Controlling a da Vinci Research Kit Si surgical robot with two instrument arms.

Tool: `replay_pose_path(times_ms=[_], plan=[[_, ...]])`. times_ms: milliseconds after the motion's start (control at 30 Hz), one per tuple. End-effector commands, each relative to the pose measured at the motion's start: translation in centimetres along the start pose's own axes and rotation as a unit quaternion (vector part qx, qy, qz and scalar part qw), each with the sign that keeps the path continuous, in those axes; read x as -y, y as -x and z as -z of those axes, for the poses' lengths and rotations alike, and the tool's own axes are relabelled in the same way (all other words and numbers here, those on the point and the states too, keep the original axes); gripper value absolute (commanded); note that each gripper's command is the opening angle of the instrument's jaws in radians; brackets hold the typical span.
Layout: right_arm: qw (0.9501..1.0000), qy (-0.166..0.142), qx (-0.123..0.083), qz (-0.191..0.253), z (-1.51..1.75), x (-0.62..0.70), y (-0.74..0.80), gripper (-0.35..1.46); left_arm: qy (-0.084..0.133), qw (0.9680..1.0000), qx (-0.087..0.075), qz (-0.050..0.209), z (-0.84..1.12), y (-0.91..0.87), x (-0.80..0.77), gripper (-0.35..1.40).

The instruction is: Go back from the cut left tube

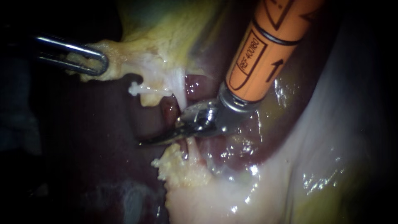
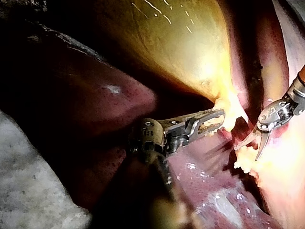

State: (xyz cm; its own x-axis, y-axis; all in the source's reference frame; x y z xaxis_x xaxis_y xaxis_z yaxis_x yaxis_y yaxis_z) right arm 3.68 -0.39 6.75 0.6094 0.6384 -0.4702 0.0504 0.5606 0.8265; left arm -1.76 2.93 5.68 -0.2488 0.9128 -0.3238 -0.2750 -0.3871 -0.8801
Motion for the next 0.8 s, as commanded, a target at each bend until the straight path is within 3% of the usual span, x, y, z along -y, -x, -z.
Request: replay_pose_path(times_ms=[33,367,500,633,800], plan=[[1.0,-0.001,-0.004,0.0,-0.02,0.01,-0.01,0.99,0.0,1.0,0.0,0.0,0.0,0.0,0.01,-0.35],[0.9998,0.002,-0.015,0.016,-0.04,0.03,-0.03,1.26,0.0,1.0,0.0,0.0,0.0,0.0,0.02,-0.35],[0.9986,0.022,-0.022,0.043,-0.03,0.04,-0.02,1.4,0.0,1.0,0.0,0.0,0.0,0.0,0.03,-0.35],[0.9947,0.049,-0.029,0.086,0.02,0.07,0.02,1.45,0.001,1.0,0.0,0.0,0.01,0.0,0.04,-0.35],[0.9839,0.09,-0.035,0.15,0.27,0.17,0.08,1.45,0.001,1.0,0.001,0.0,0.01,0.0,0.06,-0.35]])
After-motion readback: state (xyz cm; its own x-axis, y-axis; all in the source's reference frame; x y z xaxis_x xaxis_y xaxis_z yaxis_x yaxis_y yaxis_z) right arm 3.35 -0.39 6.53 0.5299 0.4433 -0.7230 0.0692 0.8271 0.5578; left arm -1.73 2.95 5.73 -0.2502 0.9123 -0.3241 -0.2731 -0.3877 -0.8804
